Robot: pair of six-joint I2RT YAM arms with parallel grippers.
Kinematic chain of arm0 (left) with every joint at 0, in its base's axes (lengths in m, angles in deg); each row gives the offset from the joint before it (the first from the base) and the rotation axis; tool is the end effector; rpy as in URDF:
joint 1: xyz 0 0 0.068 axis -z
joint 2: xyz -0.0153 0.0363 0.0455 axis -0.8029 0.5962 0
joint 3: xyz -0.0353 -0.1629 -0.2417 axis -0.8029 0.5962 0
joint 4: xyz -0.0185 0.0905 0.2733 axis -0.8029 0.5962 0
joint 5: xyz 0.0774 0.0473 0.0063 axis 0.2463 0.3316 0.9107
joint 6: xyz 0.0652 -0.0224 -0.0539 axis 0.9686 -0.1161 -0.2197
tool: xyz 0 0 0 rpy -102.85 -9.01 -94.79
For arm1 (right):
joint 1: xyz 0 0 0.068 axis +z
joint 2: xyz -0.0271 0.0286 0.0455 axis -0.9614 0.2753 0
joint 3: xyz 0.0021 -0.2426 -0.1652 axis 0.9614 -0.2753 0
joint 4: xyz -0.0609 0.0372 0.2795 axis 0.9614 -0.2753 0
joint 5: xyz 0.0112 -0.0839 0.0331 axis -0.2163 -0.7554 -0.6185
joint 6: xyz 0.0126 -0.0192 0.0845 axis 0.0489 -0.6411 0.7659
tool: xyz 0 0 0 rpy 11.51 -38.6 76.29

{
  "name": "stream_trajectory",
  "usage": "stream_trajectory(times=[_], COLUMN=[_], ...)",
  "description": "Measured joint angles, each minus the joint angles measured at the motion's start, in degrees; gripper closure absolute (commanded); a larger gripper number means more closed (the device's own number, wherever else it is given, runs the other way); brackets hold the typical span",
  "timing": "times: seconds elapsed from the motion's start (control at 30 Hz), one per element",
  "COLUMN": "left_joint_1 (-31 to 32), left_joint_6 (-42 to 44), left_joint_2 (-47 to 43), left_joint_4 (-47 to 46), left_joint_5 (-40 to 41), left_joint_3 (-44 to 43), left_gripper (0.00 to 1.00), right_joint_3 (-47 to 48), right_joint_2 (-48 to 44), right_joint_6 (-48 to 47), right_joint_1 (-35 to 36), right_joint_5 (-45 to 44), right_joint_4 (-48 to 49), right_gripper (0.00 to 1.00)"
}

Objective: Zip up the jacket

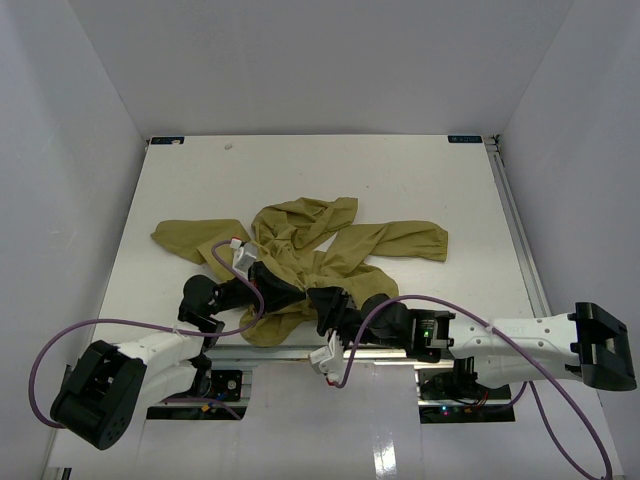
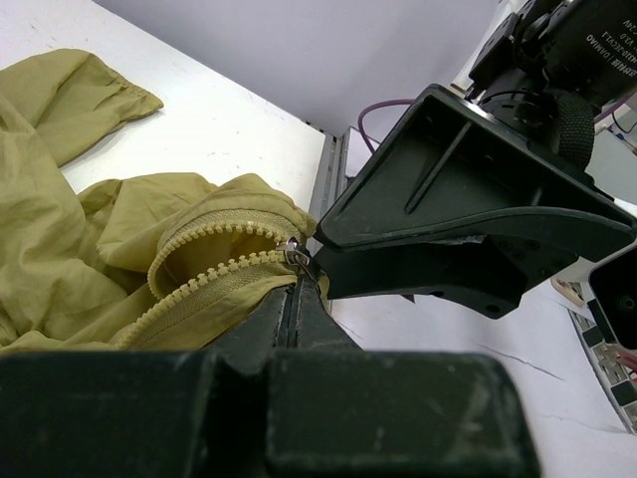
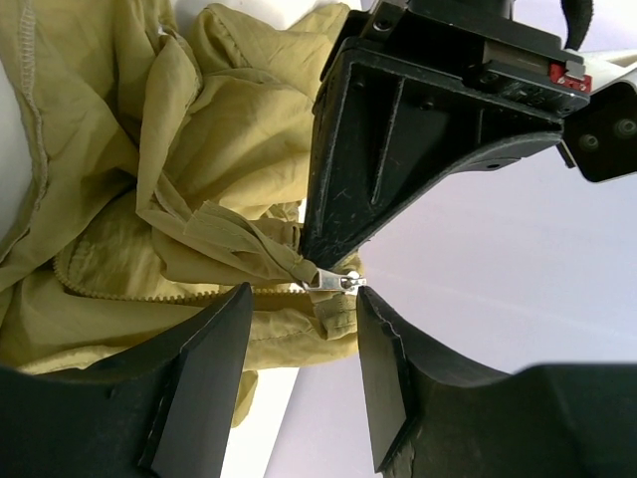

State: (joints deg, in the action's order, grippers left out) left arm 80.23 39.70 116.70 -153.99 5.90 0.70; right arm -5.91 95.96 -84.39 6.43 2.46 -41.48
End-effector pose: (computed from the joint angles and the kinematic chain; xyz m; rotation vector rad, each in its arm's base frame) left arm 0.1560 -0.1473 0.2030 0.6996 1.4810 -1.5131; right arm 0.0628 0.2882 0.2467 -1.7914 0.3969 -0.1932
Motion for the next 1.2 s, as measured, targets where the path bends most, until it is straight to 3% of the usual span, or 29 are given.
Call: stream_trajectory(times=[0.53,1.0,1.2], left_joint_1=[-0.09,-0.09,-0.09], left_joint_6=[-0.35,-0.47,-0.48], left_joint_2=[0.02,0.02,0.02], left_joint_4=[-0.42,-0.53,-0.54], left_joint_5=[-0.35,-0.42,-0.48], left_joint_3=[0.26,0.26,0.26], left_gripper=[1.0,1.0,1.0], right_joint_3=[0.0,-0.04,-0.04], right_joint_2=[2.42,2.42,2.42], right_joint_6=[-1.26,-1.36,-1.08], right_joint_1=[0.0,0.61,0.7], right_joint_5=[-0.74,0.26,0.36], right_joint_4=[3.65,4.99,5.09], right_gripper=[0.58,0.59,0.74])
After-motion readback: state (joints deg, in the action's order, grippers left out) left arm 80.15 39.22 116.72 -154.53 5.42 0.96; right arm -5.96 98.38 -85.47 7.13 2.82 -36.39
